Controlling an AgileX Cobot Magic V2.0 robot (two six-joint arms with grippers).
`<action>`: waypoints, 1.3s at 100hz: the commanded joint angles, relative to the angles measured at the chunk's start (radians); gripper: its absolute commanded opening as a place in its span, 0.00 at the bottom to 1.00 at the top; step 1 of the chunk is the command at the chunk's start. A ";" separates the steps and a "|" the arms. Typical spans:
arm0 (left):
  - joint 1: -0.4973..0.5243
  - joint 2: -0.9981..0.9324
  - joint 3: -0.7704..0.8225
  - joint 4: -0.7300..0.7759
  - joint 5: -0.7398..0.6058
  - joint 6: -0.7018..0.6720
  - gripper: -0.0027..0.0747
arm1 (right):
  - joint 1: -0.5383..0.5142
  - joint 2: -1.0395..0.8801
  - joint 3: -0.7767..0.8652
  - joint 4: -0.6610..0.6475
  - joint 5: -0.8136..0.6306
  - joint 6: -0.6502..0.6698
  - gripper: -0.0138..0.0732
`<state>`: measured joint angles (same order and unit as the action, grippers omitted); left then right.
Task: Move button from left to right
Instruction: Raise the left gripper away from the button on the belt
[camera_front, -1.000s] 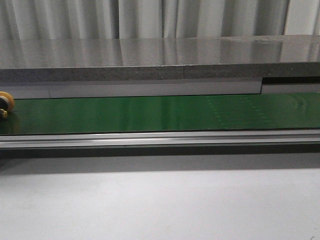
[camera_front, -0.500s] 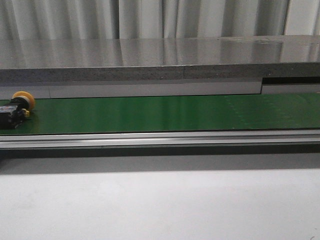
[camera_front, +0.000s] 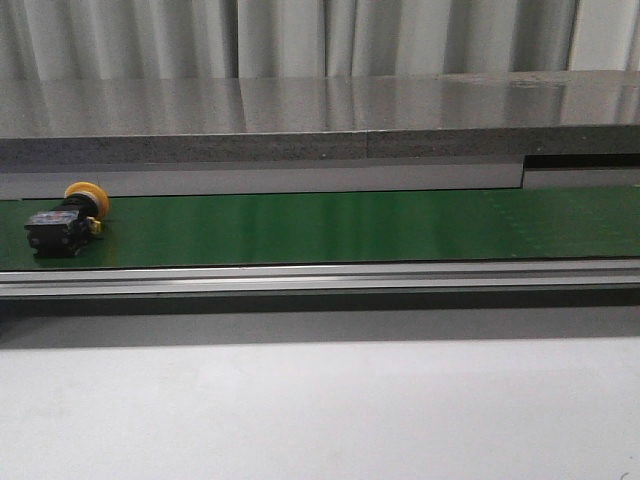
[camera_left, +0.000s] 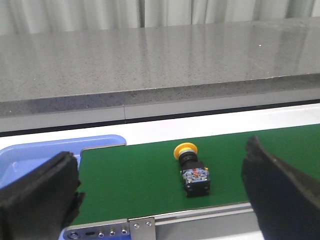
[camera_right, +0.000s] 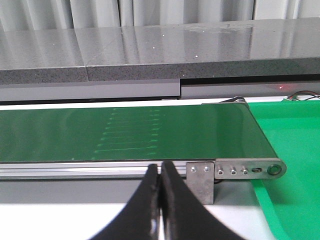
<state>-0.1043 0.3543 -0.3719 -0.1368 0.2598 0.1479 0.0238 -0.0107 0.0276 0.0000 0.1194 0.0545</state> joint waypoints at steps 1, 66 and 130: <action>-0.004 -0.024 0.019 -0.018 -0.117 -0.002 0.86 | 0.003 -0.021 -0.015 -0.006 -0.083 -0.002 0.08; -0.004 -0.038 0.045 -0.020 -0.169 -0.002 0.59 | 0.003 -0.021 -0.015 -0.006 -0.083 -0.002 0.08; -0.004 -0.038 0.045 -0.020 -0.169 -0.002 0.01 | 0.003 -0.021 -0.015 0.000 -0.193 -0.002 0.08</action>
<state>-0.1043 0.3099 -0.2965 -0.1444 0.1810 0.1500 0.0238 -0.0107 0.0276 0.0000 0.0646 0.0545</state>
